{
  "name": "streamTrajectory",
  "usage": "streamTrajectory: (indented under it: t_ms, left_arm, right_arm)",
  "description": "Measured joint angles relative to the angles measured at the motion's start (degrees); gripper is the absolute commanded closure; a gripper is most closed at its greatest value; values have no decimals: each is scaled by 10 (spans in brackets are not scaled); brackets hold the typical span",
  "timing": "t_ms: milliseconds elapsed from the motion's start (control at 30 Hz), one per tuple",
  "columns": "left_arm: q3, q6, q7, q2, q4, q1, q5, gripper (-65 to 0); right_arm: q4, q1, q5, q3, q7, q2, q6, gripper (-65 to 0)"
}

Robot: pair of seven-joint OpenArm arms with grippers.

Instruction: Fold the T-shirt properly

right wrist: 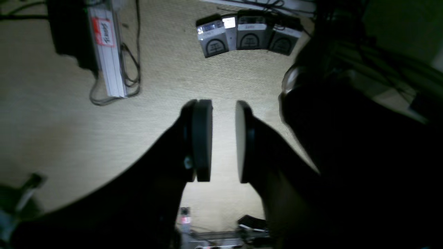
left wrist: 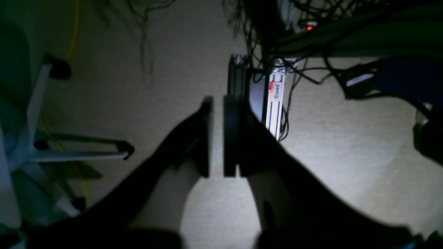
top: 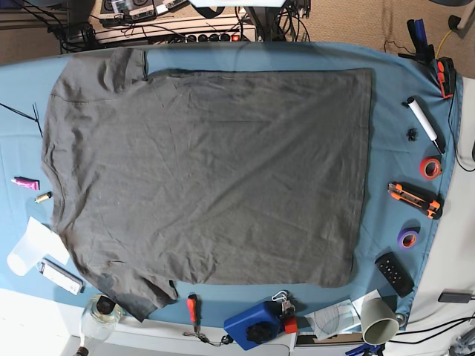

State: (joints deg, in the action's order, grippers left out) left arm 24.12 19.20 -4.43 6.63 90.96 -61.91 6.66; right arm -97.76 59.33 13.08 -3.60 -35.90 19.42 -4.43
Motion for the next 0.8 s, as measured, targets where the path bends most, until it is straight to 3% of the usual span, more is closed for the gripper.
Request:
streamTrajectory:
  t_ms: [167, 267, 367, 567, 800]
  left_arm:
    - [0, 0, -26, -1, 42, -21, 0, -50]
    - [0, 0, -26, 0, 62, -33, 9, -49]
    - [0, 0, -30, -1, 80, -50, 41, -49]
    - [0, 0, -29, -1, 100, -57, 46, -50]
    - [0, 0, -29, -1, 101, -57, 46, -50]
  right_arm:
    - [-69, 47, 102, -99, -43, -2, -76, -127]
    - [-108, 69, 188, -160, -75, -3, -138, -127]
    - [-143, 83, 263, -219, -102, -4, -185, -127]
    - [-184, 86, 432, -334, -169, -4, -280, -127]
    - [-207, 84, 574, -440, -204, -4, -329, -127]
